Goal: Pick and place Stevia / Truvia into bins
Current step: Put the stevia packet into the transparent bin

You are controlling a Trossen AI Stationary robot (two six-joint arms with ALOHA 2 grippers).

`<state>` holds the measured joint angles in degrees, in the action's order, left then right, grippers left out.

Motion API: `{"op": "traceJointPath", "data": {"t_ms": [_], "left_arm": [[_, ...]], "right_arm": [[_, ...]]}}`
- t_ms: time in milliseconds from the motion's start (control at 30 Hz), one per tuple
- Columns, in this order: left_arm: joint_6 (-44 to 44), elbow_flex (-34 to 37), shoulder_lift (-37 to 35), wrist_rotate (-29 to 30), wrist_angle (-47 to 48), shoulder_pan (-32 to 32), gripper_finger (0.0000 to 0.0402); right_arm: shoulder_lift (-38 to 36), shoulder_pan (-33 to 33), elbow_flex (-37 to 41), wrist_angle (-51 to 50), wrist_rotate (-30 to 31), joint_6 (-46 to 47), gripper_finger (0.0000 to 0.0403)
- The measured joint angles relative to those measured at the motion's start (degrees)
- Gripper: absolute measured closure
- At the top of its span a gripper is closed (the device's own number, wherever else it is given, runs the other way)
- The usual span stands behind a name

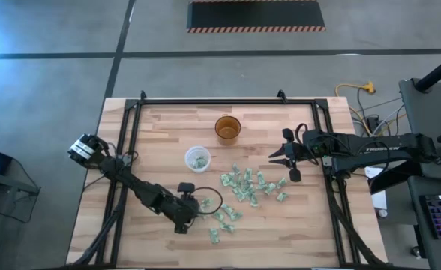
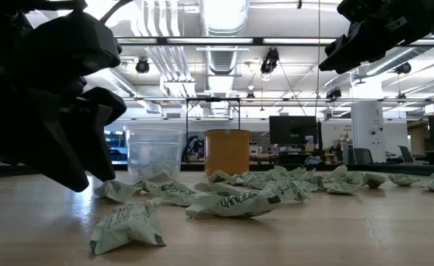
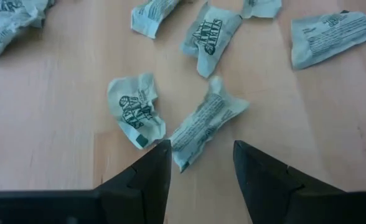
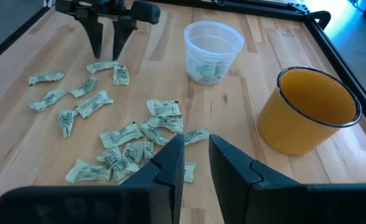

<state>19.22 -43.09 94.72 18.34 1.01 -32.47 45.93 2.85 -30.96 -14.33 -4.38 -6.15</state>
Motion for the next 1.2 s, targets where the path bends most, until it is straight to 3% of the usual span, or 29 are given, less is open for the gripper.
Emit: {"op": "traceJointPath", "data": {"t_ms": [600, 733, 1033, 1200], "left_arm": [[-5.18, -0.35, 3.43, 1.78, -4.25, 0.22, 0.0248], [-5.61, -0.35, 3.23, 1.97, -4.04, 0.25, 0.0277], [-6.11, -0.35, 2.61, 2.09, -2.14, 0.26, 0.0390], [-2.04, -0.33, -0.92, 2.38, 2.63, 0.09, 0.0392]], "right_arm": [[0.04, 0.01, 0.00, 0.04, 0.01, 0.00, 0.0339], [0.04, 0.02, 0.02, 0.04, 0.00, 0.00, 0.0342], [0.04, 0.00, 0.02, 0.02, 0.00, -0.02, 0.0344], [0.04, 0.01, 0.25, 0.01, 0.00, -0.29, 0.0344]]}}
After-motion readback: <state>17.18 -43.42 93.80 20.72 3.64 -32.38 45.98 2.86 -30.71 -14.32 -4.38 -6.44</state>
